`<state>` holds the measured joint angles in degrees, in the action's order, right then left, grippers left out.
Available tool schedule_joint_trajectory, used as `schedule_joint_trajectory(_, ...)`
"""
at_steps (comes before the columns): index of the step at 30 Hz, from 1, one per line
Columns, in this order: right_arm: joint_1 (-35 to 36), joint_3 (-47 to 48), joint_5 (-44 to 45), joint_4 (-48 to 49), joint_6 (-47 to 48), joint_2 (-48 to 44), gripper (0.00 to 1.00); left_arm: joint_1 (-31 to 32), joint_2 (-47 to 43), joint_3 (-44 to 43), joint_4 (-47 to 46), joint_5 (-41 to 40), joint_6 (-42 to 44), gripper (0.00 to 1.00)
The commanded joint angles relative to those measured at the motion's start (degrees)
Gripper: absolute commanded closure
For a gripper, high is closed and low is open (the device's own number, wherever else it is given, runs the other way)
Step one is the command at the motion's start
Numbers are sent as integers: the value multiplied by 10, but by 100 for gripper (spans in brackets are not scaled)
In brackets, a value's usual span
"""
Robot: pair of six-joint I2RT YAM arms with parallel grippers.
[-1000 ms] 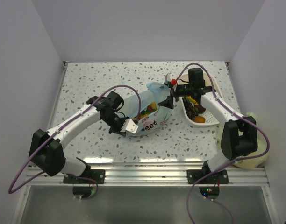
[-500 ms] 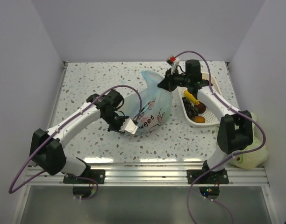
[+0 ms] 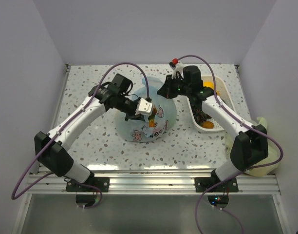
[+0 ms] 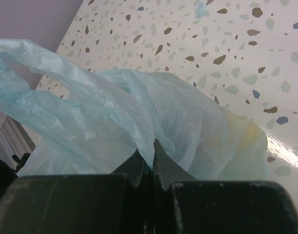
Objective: Place the fake fruits into the plastic bag and tie a complex knot
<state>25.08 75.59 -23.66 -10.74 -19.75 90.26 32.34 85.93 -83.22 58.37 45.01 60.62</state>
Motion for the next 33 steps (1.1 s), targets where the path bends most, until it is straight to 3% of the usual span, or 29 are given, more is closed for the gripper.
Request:
schedule_joint_trajectory(1,4,2,12,-11,45,-32,100,3,15,-12,-138,76,-163,100)
schedule_joint_trajectory(9,28,-4,-15,-24,101,-44,100,1,31,9,-294,106,-363,97)
schedule_joint_trajectory(15,29,-32,-133,-9,115,-51,100,-38,45,31,-363,103,-429,98)
schedule_joint_trajectory(17,28,-46,-171,-3,117,-55,100,-54,63,11,-324,116,-409,98)
schedule_joint_trajectory(24,27,-42,-234,-19,153,-61,100,-76,130,-120,-94,110,-178,96)
schedule_joint_trajectory(30,27,-28,-191,0,108,-75,100,-81,209,-318,87,101,-61,98)
schedule_joint_trajectory(33,27,-22,-159,4,89,-73,100,-68,224,-366,150,99,-3,97)
